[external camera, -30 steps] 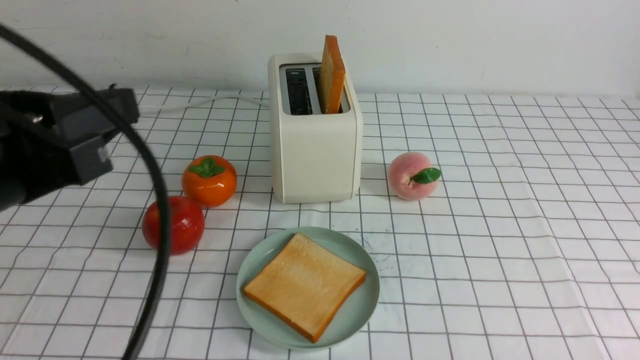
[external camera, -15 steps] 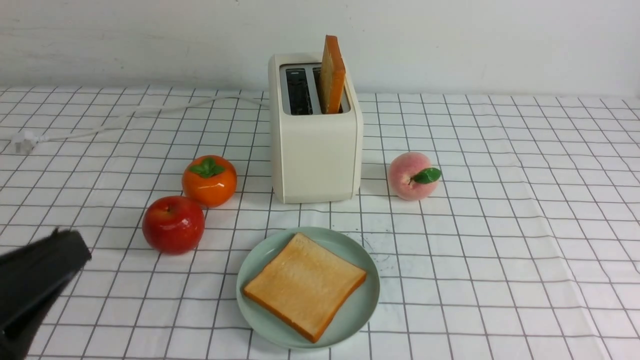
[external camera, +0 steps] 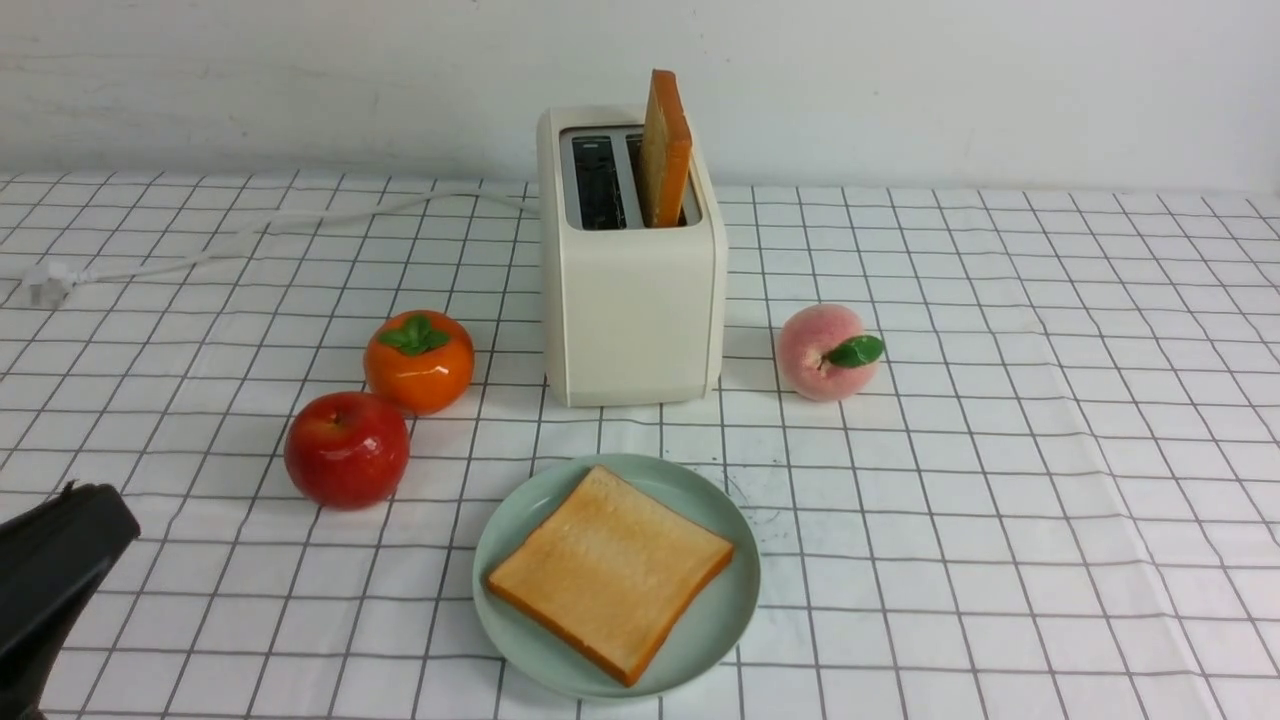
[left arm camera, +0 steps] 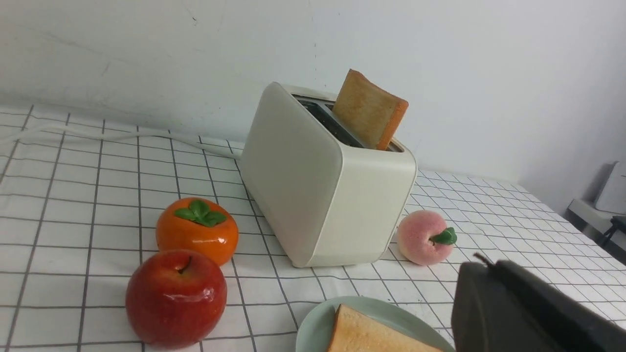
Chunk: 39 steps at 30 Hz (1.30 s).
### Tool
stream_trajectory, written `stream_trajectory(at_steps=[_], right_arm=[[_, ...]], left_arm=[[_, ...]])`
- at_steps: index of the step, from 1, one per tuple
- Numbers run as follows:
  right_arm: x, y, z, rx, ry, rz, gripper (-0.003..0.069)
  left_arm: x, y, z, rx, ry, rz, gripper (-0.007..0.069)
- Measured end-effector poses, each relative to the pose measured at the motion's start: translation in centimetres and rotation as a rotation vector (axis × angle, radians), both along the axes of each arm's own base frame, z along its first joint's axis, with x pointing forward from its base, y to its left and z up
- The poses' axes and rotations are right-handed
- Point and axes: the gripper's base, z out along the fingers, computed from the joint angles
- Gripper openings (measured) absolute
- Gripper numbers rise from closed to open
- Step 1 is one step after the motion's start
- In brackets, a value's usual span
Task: Take toasted bread from bread machine on white checkered table place on plate.
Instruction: 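Grasp the toast slice in the toaster and pull it up out of the slot with the right gripper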
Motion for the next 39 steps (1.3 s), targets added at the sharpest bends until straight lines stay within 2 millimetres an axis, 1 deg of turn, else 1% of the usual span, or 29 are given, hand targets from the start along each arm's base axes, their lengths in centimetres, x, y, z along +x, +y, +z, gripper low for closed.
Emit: stream_trajectory(at_steps=[2, 4, 6, 7, 8, 9, 10, 11, 12, 14, 17, 18, 20, 21, 22, 24, 25, 26, 27, 28, 29, 30, 32, 33, 34, 35, 36, 37, 39], right_arm=[[0.2, 0.0, 2.1, -0.012, 0.052, 0.008, 0.0118], [1.0, 0.1, 4.4, -0.069, 0.155, 0.026, 0.0072], [2.4, 0.5, 6.7, -0.156, 0.282, 0.075, 0.0043], [3.5, 0.9, 8.8, -0.238, 0.35, 0.119, 0.0034], [4.4, 1.3, 10.0, -0.303, 0.424, 0.164, 0.0031], [4.7, 1.4, 9.7, -0.308, 0.455, 0.174, 0.0031], [5.4, 1.9, 11.0, -0.369, 0.495, 0.213, 0.003], [7.1, 3.0, 11.9, -0.463, 0.616, 0.3, 0.003], [7.9, 3.7, 12.9, -0.502, 0.65, 0.338, 0.003], [10.1, 5.5, 13.9, -0.584, 0.747, 0.432, 0.0032], [14.2, 8.8, 14.3, -0.677, 0.847, 0.546, 0.0035], [15.4, 9.6, 14.7, -0.686, 0.85, 0.565, 0.0036], [18.0, 11.3, 14.5, -0.694, 0.886, 0.608, 0.004], [18.6, 11.7, 15.0, -0.69, 0.877, 0.616, 0.0041], [21.3, 13.3, 14.9, -0.687, 0.913, 0.649, 0.0048], [23.9, 14.8, 15.3, -0.684, 0.928, 0.679, 0.0062], [24.8, 15.3, 15.9, -0.681, 0.92, 0.685, 0.0072], [26.2, 16.1, 16.1, -0.679, 0.919, 0.694, 0.0087], [27.9, 17.0, 15.9, -0.678, 0.927, 0.702, 0.0106], [28.9, 17.5, 16.1, -0.677, 0.918, 0.704, 0.0123], [30.0, 18.1, 16.7, -0.677, 0.89, 0.702, 0.015], [31.7, 18.9, 16.5, -0.677, 0.881, 0.702, 0.0187], [33.9, 20.0, 16.8, -0.67, 0.838, 0.698, 0.0258], [34.6, 20.5, 16.8, -0.663, 0.821, 0.701, 0.0286], [35.1, 20.8, 17.3, -0.653, 0.791, 0.702, 0.0314], [36.1, 21.4, 17.3, -0.634, 0.758, 0.713, 0.0353], [36.3, 21.6, 16.8, -0.633, 0.768, 0.718, 0.0353], [37.5, 22.4, 16.9, -0.608, 0.702, 0.727, 0.0404], [38.3, 23.0, 16.2, -0.6, 0.683, 0.731, 0.0423]], left_arm=[[0.0, 0.0, 0.0, -0.02, 0.005, 0.0, -0.0013], [0.0, 0.0, 0.1, -0.057, 0.012, 0.003, -0.0013], [0.0, 0.0, 0.1, -0.09, 0.02, 0.003, -0.0013], [0.0, 0.0, 0.1, -0.099, 0.022, 0.003, -0.0013], [0.0, 0.0, 0.1, -0.104, 0.023, 0.004, -0.0013], [0.0, 0.0, 0.1, -0.105, 0.024, 0.004, -0.0013], [0.0, 0.0, 0.1, -0.108, 0.024, 0.005, -0.0013], [0.0, 0.0, 0.1, -0.109, 0.024, 0.006, -0.0013], [0.0, 0.0, 0.1, -0.111, 0.024, 0.006, -0.0013], [0.0, 0.0, 0.1, -0.105, 0.022, 0.006, -0.0013], [0.0, 0.0, 0.1, -0.076, 0.012, 0.005, -0.0013], [0.0, 0.0, 0.1, -0.067, 0.01, 0.005, -0.0013], [0.0, 0.0, 0.1, -0.057, 0.006, 0.005, -0.0013], [0.0, 0.0, 0.1, -0.056, 0.006, 0.005, -0.0013], [0.0, 0.0, 0.1, -0.057, 0.005, 0.005, -0.0013], [0.0, 0.0, 0.1, -0.057, 0.007, 0.0, -0.0013], [0.0, 0.0, 0.1, -0.056, 0.007, -0.001, -0.0013], [0.0, 0.0, 0.1, -0.054, 0.008, -0.004, -0.0013], [0.0, -0.1, 0.1, -0.054, 0.009, -0.006, -0.0013], [0.0, -0.1, 0.1, -0.053, 0.01, -0.009, -0.0013], [0.0, -0.1, 0.1, -0.052, 0.009, -0.009, -0.0013], [0.0, -0.1, 0.1, -0.051, 0.009, -0.01, -0.0013], [0.0, -0.1, 0.1, -0.05, 0.009, -0.01, -0.0013], [0.0, -0.1, 0.1, -0.05, 0.009, -0.011, -0.0013], [0.0, -0.1, 0.1, -0.05, 0.009, -0.011, -0.0013], [0.0, -0.1, 0.1, -0.05, 0.009, -0.012, -0.0013], [0.0, -0.1, 0.1, -0.05, 0.009, -0.011, -0.0013], [0.0, -0.1, 0.1, -0.05, 0.01, -0.014, -0.0013], [0.0, -0.1, 0.1, -0.05, 0.011, -0.015, -0.0013]])
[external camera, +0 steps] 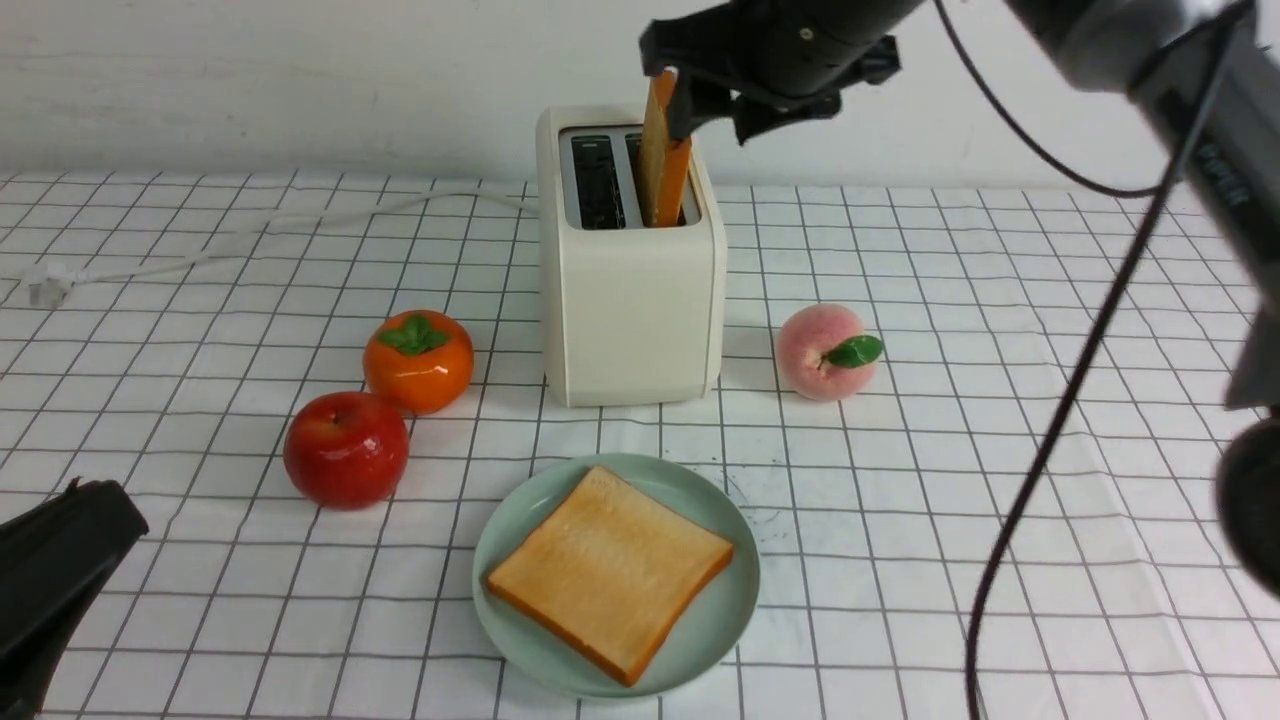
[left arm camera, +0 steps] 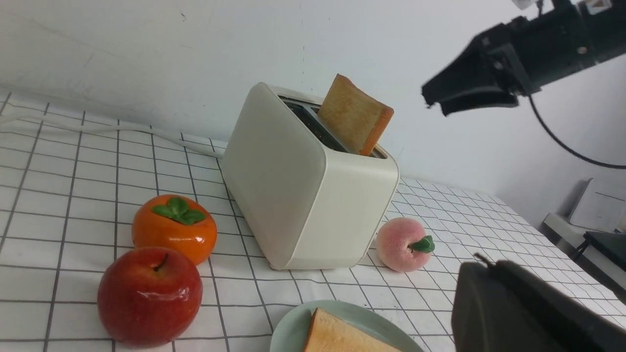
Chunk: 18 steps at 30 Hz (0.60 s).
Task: Take toasted bread from bread machine on white checkered table place on plate.
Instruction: 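Grasp the toast slice in the toaster and pull it up out of the slot with the right gripper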
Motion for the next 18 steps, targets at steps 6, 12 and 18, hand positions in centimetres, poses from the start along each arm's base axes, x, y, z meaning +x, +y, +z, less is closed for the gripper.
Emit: stream_trajectory(at_steps=[6, 12, 18], right_arm=[[4.0, 1.2, -3.4, 0.046, -0.14, -0.062, 0.0455], [6.1, 1.2, -5.5, 0.081, -0.207, -0.088, 0.0454], [6.1, 1.3, -5.6, 0.076, -0.205, -0.084, 0.044]], left_arm=[[0.0, 0.0, 0.0, 0.001, 0.0, -0.002, -0.0013], [0.0, 0.0, 0.0, 0.003, 0.001, -0.005, -0.0013], [0.0, -0.1, 0.0, 0.005, 0.001, -0.009, -0.0013]])
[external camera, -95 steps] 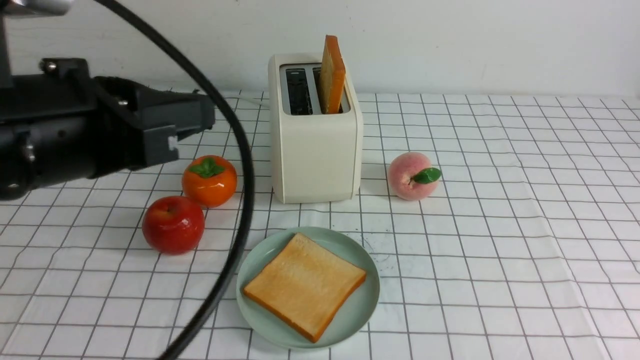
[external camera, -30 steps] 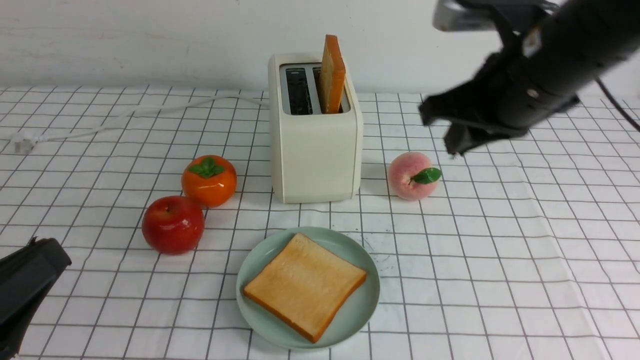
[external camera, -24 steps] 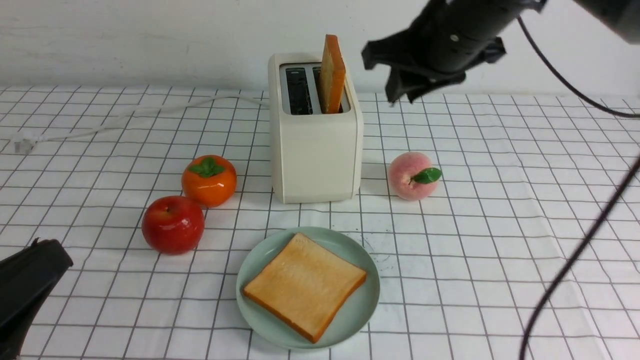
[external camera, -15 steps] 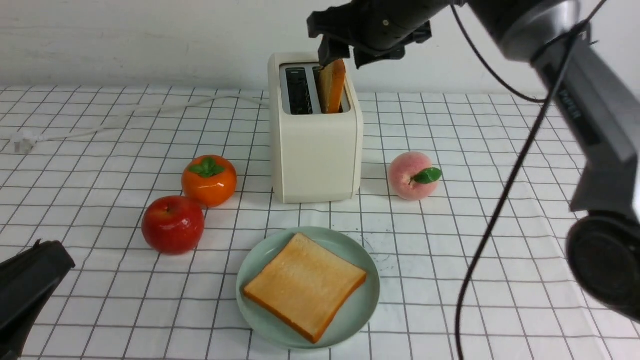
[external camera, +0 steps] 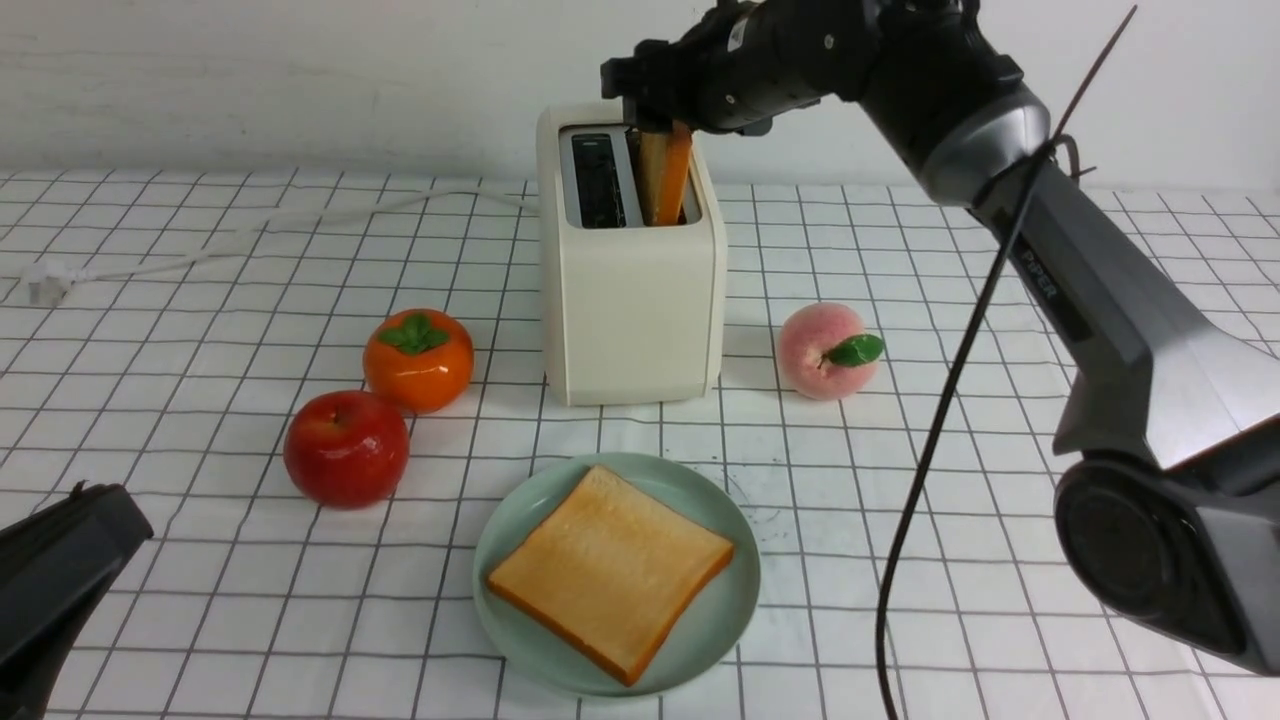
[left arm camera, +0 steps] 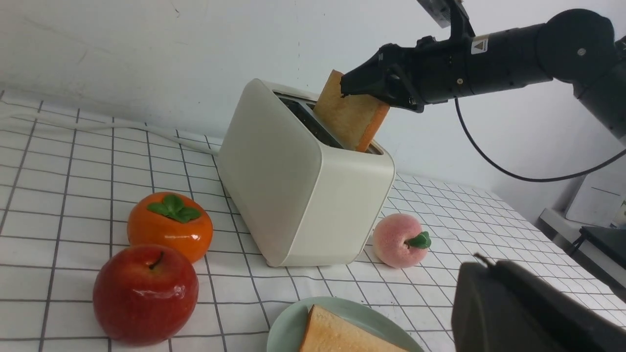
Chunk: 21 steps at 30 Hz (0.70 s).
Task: Take toasted bread from bread machine on white checkered table place on plate.
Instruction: 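Grasp the toast slice in the toaster and pull it up out of the slot with the right gripper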
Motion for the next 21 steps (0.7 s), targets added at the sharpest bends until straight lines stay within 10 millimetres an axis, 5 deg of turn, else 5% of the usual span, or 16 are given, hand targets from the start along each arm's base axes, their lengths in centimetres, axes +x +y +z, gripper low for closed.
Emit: stream_trajectory(at_steps=[8, 15, 21], right_arm=[[-0.3, -0.1, -0.5, -0.062, 0.039, 0.028, 0.0348], [-0.28, -0.29, -0.56, -0.089, 0.038, 0.022, 0.0146], [-0.34, -0.25, -0.49, -0.089, 0.039, 0.023, 0.0118]], left_arm=[[-0.02, -0.06, -0.02, 0.001, 0.002, -0.007, -0.0013], [-0.02, -0.07, -0.02, 0.001, 0.002, -0.008, -0.0009], [-0.02, -0.07, -0.02, 0.001, 0.002, -0.008, -0.0008]])
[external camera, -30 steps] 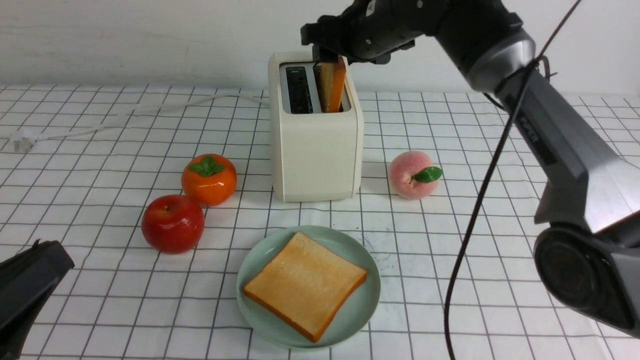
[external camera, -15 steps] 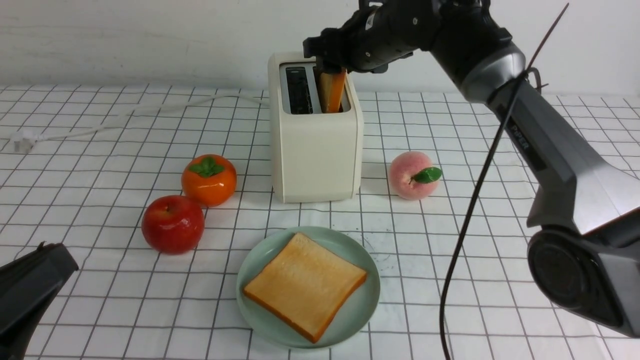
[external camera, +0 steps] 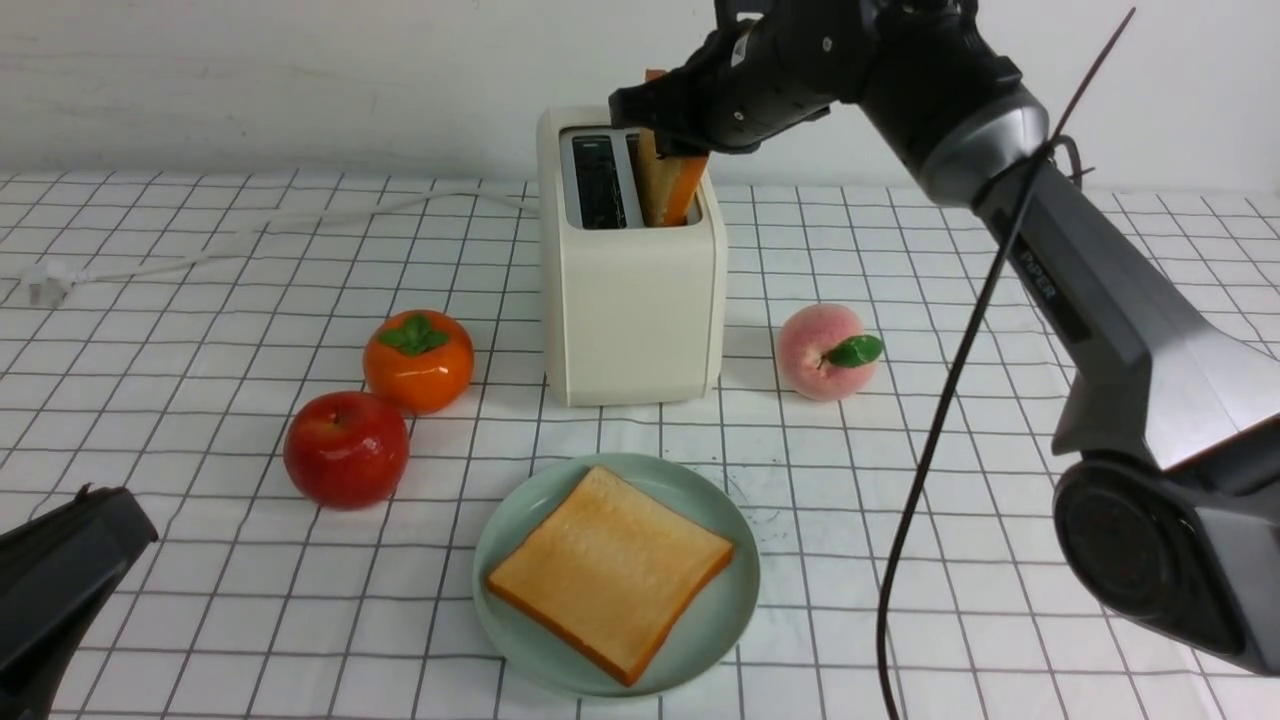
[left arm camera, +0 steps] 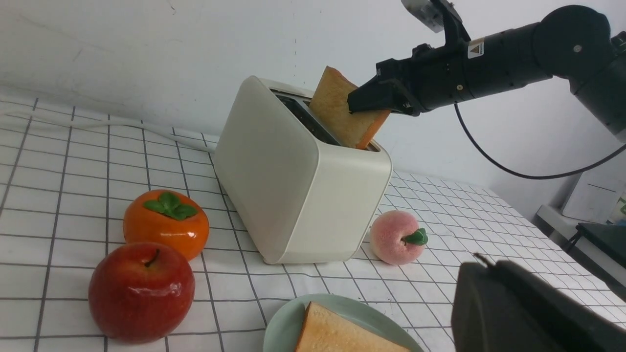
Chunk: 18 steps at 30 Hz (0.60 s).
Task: Take toasted bread from bread machine on white checkered table place on plate.
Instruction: 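Grasp the toast slice in the toaster and pull it up out of the slot with the right gripper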
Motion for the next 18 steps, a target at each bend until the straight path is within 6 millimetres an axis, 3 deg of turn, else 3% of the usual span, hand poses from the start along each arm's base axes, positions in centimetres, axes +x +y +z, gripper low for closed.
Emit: stream_trajectory(at_steps=[6, 9, 10, 11, 13, 18], right_arm=[[-1.1, -0.5, 2.5, 0.006, -0.018, 0.003, 0.0118], [-3.8, -1.6, 7.4, 0.008, -0.06, 0.035, 0.0118], [-3.8, -1.6, 7.4, 0.008, -0.06, 0.035, 0.0118], [-5.4, -2.0, 9.5, 0.002, -0.063, 0.078, 0.0118], [-7.4, -2.6, 11.6, -0.014, -0.056, 0.126, 0.0118], [-10.8, -3.8, 15.5, -0.026, -0.102, 0.184, 0.0118]], left_arm=[[0.0, 0.0, 0.0, 0.0, 0.0, 0.0, -0.0005], [0.0, 0.0, 0.0, 0.0, 0.0, 0.0, -0.0002], [0.0, 0.0, 0.0, 0.0, 0.0, 0.0, -0.0002], [0.0, 0.0, 0.0, 0.0, 0.0, 0.0, -0.0002], [0.0, 0.0, 0.0, 0.0, 0.0, 0.0, -0.0002], [0.0, -0.1, 0.0, 0.001, 0.002, -0.006, -0.0002]])
